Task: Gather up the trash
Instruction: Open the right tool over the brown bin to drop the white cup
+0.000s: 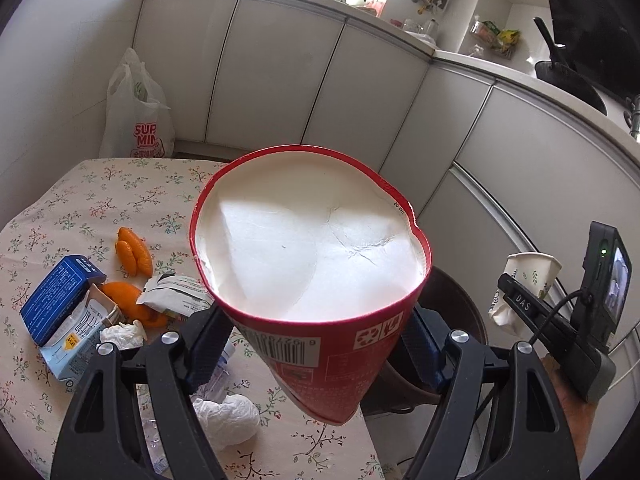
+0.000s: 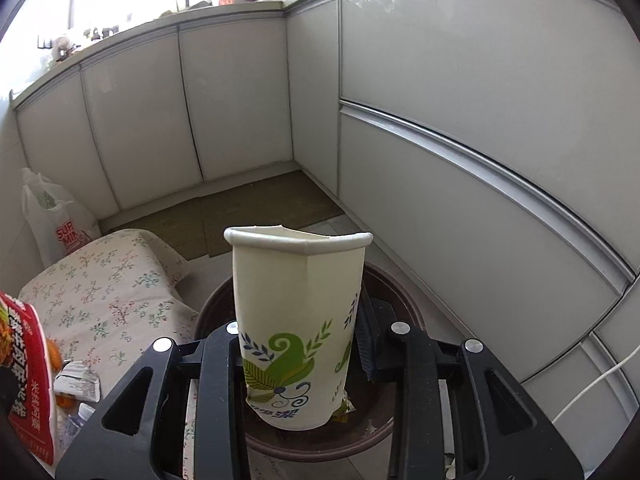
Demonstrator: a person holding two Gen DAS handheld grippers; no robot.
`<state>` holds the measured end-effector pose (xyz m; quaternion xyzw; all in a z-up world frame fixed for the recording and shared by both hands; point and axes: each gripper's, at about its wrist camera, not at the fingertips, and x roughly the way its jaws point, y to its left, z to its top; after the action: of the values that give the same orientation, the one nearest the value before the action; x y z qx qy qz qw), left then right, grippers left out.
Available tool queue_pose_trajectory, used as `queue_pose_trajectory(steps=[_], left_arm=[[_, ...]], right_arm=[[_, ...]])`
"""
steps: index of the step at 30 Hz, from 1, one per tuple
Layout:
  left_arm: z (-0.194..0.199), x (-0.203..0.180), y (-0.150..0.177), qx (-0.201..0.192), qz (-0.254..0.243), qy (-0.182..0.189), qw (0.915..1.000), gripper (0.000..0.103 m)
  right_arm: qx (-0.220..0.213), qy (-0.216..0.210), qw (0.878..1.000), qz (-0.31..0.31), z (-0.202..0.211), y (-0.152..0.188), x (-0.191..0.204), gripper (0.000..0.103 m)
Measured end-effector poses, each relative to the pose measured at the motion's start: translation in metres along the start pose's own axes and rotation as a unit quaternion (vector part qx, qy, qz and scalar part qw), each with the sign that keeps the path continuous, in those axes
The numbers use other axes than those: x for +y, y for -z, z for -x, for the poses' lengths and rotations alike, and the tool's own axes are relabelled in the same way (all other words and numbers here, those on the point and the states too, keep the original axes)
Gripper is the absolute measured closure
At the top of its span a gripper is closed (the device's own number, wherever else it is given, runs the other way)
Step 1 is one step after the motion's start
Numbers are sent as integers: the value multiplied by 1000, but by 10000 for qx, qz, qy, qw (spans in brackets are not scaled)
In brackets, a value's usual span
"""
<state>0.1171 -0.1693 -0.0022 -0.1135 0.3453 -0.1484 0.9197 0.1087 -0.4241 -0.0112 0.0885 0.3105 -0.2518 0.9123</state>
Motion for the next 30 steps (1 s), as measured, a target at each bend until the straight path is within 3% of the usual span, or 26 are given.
queue_pose_trajectory(steps=[2, 3, 10, 12, 21, 30], left_arm=[[-2, -4, 0, 8, -38, -2, 10000, 27], [-2, -5, 0, 2, -74, -8, 10000, 27], [-15, -19, 1, 72, -237, -11, 9997, 27], [-20, -27, -1, 94, -253, 42, 9996, 27], [-49, -93, -9, 365, -546, 512, 9965, 27], [-93, -147, 3, 1033, -709, 885, 9882, 26]], right_arm=[[217, 79, 9997, -95, -14, 1, -5, 70], [340, 113, 9993, -117, -20, 2, -7, 58], [250, 320, 9983, -408, -15, 0, -23, 25], [220, 376, 9977, -523, -12, -1, -35, 8], [224, 675, 9882, -1356, -2, -6, -90, 7], [222, 832, 9732, -2135, 4, -3, -149, 7]])
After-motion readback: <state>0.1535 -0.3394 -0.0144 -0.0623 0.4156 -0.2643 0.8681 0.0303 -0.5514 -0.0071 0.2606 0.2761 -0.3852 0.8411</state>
